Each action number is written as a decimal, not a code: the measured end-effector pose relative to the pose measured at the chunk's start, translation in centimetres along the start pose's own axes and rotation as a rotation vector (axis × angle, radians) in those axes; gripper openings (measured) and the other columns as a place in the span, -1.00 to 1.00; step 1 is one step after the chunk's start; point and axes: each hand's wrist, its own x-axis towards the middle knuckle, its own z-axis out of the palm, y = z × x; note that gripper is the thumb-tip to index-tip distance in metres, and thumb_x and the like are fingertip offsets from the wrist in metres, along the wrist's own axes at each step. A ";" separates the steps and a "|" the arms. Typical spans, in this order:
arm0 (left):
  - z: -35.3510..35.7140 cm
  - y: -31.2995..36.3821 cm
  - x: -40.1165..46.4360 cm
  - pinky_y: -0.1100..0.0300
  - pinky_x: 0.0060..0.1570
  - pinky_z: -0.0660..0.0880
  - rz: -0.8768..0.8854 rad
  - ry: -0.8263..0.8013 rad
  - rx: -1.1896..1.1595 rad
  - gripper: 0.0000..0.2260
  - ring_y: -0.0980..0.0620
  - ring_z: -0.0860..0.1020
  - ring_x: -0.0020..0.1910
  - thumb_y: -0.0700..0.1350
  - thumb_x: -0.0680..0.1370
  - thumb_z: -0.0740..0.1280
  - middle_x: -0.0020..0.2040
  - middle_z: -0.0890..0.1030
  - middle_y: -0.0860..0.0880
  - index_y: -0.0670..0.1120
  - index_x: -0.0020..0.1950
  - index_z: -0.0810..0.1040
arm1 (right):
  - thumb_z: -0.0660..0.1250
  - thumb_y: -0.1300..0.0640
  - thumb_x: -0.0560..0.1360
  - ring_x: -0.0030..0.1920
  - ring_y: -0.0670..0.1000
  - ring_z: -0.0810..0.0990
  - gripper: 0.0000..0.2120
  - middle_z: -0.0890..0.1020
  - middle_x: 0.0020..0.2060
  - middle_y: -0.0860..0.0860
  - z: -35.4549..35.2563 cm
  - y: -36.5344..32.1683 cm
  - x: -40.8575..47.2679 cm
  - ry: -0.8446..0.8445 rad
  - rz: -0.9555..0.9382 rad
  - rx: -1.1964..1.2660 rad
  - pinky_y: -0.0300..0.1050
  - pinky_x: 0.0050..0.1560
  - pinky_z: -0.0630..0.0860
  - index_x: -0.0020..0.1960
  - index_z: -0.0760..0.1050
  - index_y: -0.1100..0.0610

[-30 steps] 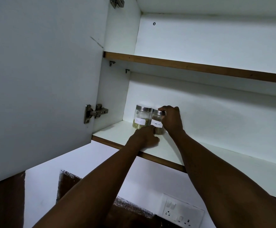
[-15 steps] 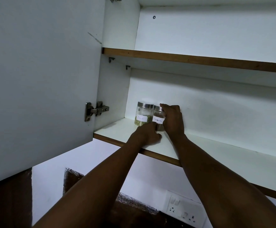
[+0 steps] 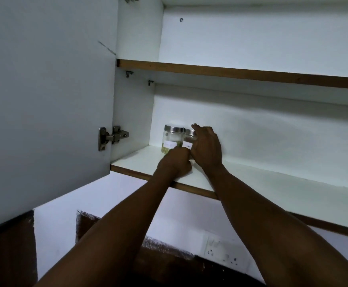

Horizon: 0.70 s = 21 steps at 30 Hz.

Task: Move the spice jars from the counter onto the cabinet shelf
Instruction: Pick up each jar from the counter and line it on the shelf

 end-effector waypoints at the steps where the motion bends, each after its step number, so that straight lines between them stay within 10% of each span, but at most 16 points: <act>1: -0.2 0.3 -0.4 0.13 0.01 0.52 -0.006 -0.003 0.025 -0.78 -0.21 0.66 0.13 -0.20 0.53 0.33 0.11 0.70 -0.23 -0.25 0.12 0.65 | 0.34 0.35 0.35 0.18 0.23 0.63 -0.45 0.65 0.15 0.17 -0.9 -0.6 -0.8 -0.040 -0.002 0.002 0.08 0.20 0.56 0.34 0.58 0.19; 7: 0.8 5.1 -4.5 0.09 -0.08 0.49 -0.194 -0.056 0.081 -0.84 -0.17 0.65 0.04 -0.10 0.57 0.28 0.08 0.69 -0.15 -0.13 -0.01 0.63 | 0.22 0.20 0.51 0.16 0.22 0.61 -0.52 0.65 0.14 0.15 -8.5 -0.2 -8.9 -0.540 0.059 0.028 0.10 0.12 0.59 0.42 0.47 0.00; 13: 6.7 13.2 -10.9 0.06 0.02 0.51 0.125 0.289 0.123 -0.77 -0.08 0.68 -0.12 -0.12 0.61 0.20 -0.15 0.70 -0.02 -0.08 -0.11 0.62 | 0.14 0.19 0.54 0.15 0.14 0.66 -0.51 0.70 0.15 0.12 -15.3 3.6 -17.5 -0.204 0.054 0.021 0.04 0.24 0.55 0.44 0.50 0.19; 17: 12.8 17.3 -14.5 -0.07 0.52 0.30 0.353 0.469 -0.166 -0.66 -0.09 0.45 0.51 -0.17 0.67 0.21 0.43 0.57 -0.11 -0.20 0.41 0.57 | 0.08 0.19 0.62 0.41 0.08 0.54 -0.55 0.60 0.36 0.14 -18.5 6.2 -23.6 0.041 0.058 0.108 -0.02 0.48 0.42 0.43 0.50 0.29; 21: 18.5 19.5 -19.0 -0.04 0.63 0.17 0.461 0.416 -0.362 -0.51 -0.12 0.20 0.66 -0.31 0.64 0.28 0.62 0.32 -0.16 -0.28 0.58 0.34 | 0.20 0.27 0.62 0.45 0.02 0.49 -0.55 0.53 0.44 0.05 -19.7 9.8 -31.6 -0.005 0.205 0.065 -0.09 0.47 0.42 0.50 0.43 0.18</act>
